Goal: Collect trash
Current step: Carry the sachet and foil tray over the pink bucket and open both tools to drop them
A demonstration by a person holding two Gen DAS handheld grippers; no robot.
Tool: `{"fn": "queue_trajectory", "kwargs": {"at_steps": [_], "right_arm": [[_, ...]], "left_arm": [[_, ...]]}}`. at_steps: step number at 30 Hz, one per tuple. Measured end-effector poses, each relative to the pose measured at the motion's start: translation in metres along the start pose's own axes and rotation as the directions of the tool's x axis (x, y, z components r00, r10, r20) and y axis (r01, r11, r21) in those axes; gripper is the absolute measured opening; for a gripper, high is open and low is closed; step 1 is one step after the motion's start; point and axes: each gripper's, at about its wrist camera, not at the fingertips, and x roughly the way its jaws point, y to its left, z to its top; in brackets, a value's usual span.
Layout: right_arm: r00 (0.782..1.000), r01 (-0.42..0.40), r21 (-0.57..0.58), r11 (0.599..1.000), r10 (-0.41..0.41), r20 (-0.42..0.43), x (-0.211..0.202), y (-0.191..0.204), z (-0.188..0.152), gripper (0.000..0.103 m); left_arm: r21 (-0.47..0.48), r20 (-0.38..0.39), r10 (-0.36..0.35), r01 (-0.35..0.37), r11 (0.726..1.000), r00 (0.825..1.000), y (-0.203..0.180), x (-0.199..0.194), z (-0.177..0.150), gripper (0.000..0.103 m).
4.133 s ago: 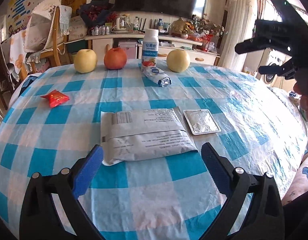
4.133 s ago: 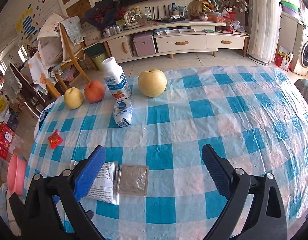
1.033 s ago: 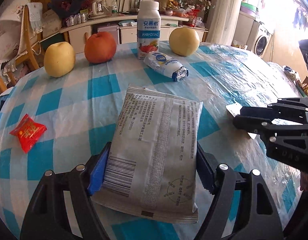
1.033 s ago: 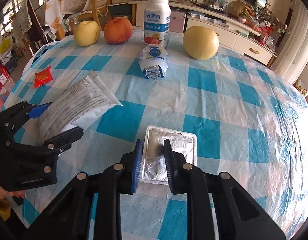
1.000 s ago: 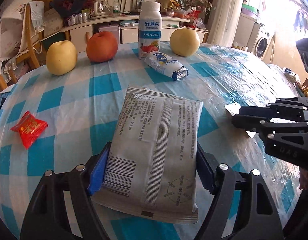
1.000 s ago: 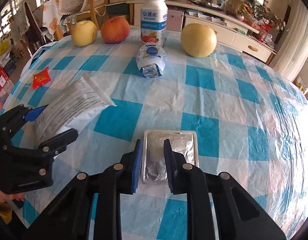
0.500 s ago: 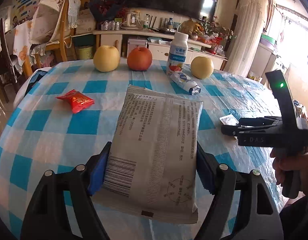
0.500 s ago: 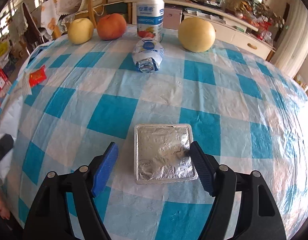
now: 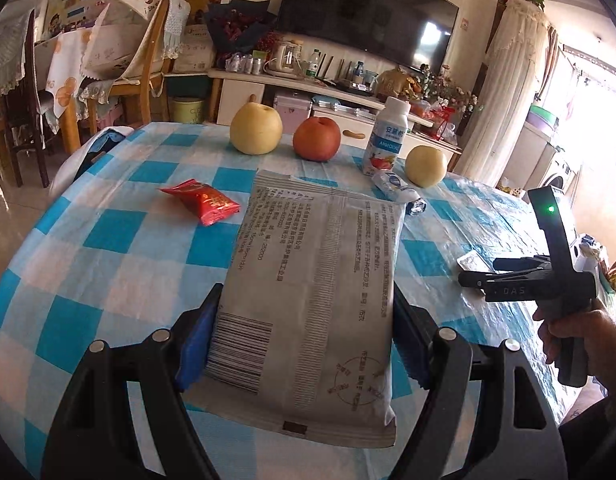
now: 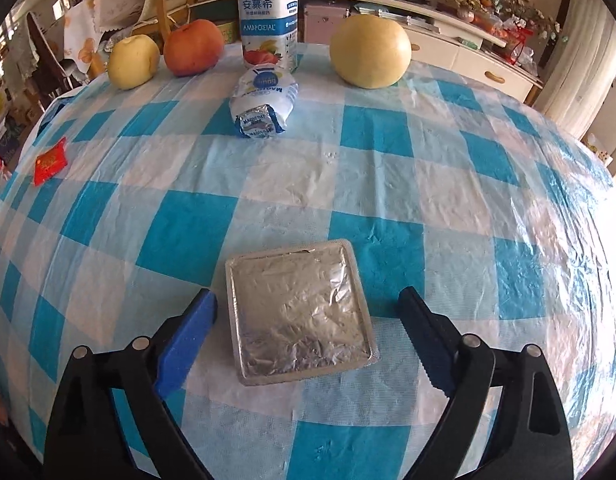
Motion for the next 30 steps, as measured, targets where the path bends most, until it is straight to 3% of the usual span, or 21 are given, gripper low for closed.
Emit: {"fn": "queue_trajectory", "kwargs": {"at_steps": [1,3,12,19,25,30], "right_arm": [[1.000,-0.005,-0.007,1.000,0.005,0.005,-0.001,0.002,0.000,0.084],[1.000,-0.015,-0.024,1.000,0.015,0.013,-0.005,0.008,0.001,0.066],[0.998,-0.054,-0.006,0.999,0.054,0.022,-0.008,0.035,0.001,0.065],[0.990,-0.111,-0.026,0.993,0.113,0.086,-0.032,0.075,0.010,0.065],[0.964,-0.207,-0.106,0.972,0.222,0.150,-0.066,0.131,0.013,0.065],[0.925,-0.309,-0.178,0.934,0.339,0.173,-0.094,0.180,0.016,0.065]], "left_arm": [[-0.015,-0.001,-0.001,0.001,1.000,1.000,0.005,0.001,0.000,0.077],[-0.032,0.003,0.000,0.000,1.000,1.000,0.013,0.001,0.001,0.077],[-0.124,0.050,-0.007,0.013,0.992,0.999,0.049,-0.013,0.009,0.077],[-0.140,0.097,0.012,0.002,0.990,0.995,0.063,-0.027,0.012,0.077],[-0.171,0.162,0.047,-0.019,0.985,0.986,0.076,-0.048,0.015,0.077],[-0.234,0.237,0.114,-0.057,0.971,0.965,0.095,-0.072,0.018,0.077]]}}
